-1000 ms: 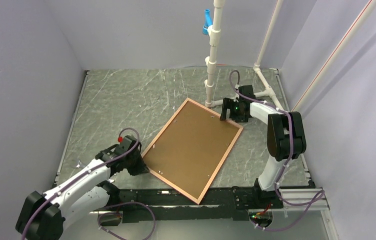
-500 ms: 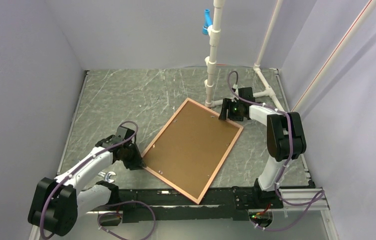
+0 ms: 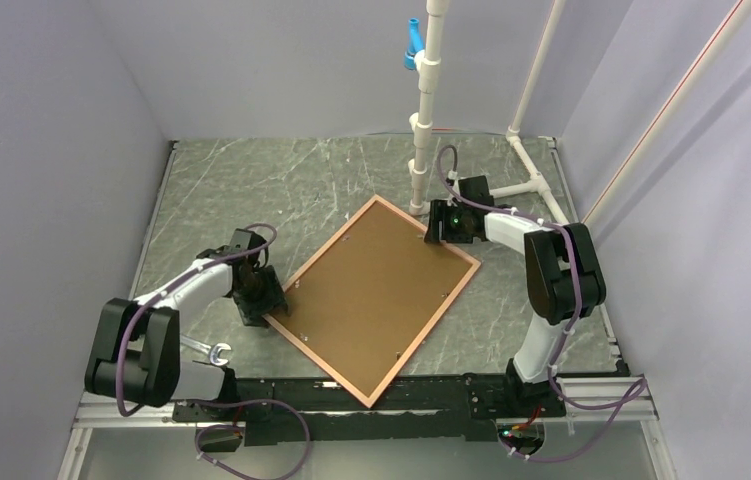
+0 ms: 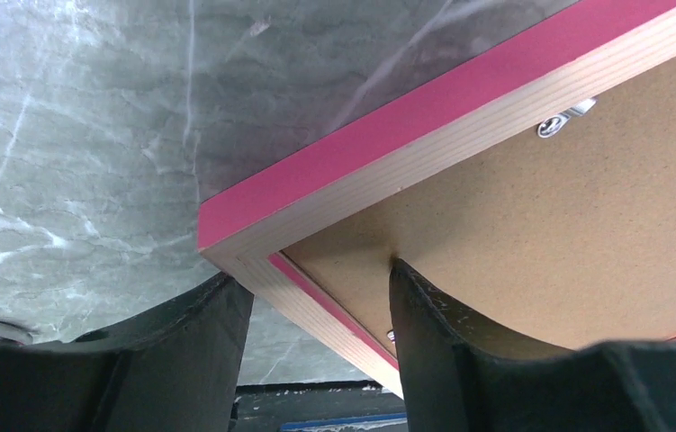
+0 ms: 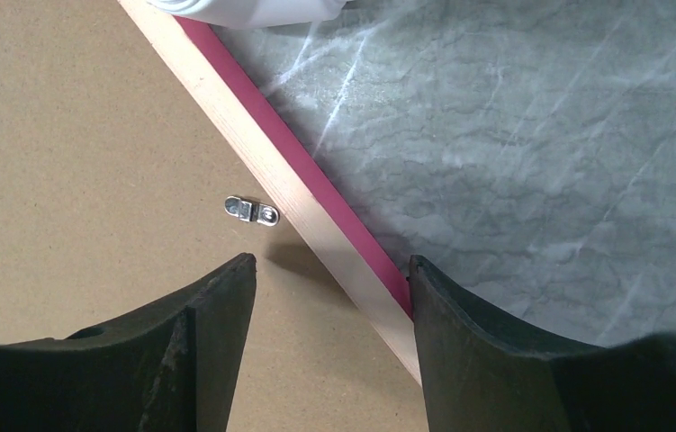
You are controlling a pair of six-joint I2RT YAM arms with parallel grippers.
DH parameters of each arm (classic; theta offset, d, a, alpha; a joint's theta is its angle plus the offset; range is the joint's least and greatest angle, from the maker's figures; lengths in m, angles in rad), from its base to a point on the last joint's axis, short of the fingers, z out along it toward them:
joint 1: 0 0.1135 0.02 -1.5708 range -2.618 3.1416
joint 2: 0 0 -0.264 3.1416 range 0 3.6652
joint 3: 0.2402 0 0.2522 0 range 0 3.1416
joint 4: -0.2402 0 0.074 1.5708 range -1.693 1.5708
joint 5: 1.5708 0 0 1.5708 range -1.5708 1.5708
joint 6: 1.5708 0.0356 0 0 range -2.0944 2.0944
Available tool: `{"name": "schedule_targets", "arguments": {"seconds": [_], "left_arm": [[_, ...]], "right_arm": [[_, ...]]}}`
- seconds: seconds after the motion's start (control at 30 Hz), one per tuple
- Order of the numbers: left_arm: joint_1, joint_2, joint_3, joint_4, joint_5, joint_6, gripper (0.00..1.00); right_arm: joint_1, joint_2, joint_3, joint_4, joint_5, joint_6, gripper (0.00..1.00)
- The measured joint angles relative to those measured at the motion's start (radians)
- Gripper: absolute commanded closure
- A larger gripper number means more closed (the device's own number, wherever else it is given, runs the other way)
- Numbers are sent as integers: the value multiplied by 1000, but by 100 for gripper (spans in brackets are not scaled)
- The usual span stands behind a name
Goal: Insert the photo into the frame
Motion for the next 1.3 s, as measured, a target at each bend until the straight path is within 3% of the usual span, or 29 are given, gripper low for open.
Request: {"name": "schedule_targets", "arguments": {"seconds": [0.37, 0.63, 0.77, 1.03, 1.2, 1.3], "left_arm": [[32, 13, 25, 8, -38, 58, 35], [50, -40, 8, 97, -218, 99, 32], [46, -50, -13, 142, -192, 102, 32], [8, -9, -6, 208, -108, 115, 32], [-34, 57, 48, 201, -109, 126, 32], [-58, 108, 94, 200, -120, 132, 32]], "right_arm": [[103, -127, -182, 137, 141, 20, 34], [241, -402, -454, 121, 124, 149, 33], [257, -533, -559, 118, 143, 204, 31], [303, -770, -641, -93, 210, 297, 14], [291, -774, -618, -190, 203, 323, 12], [225, -742, -592, -219, 154, 327, 12]]}}
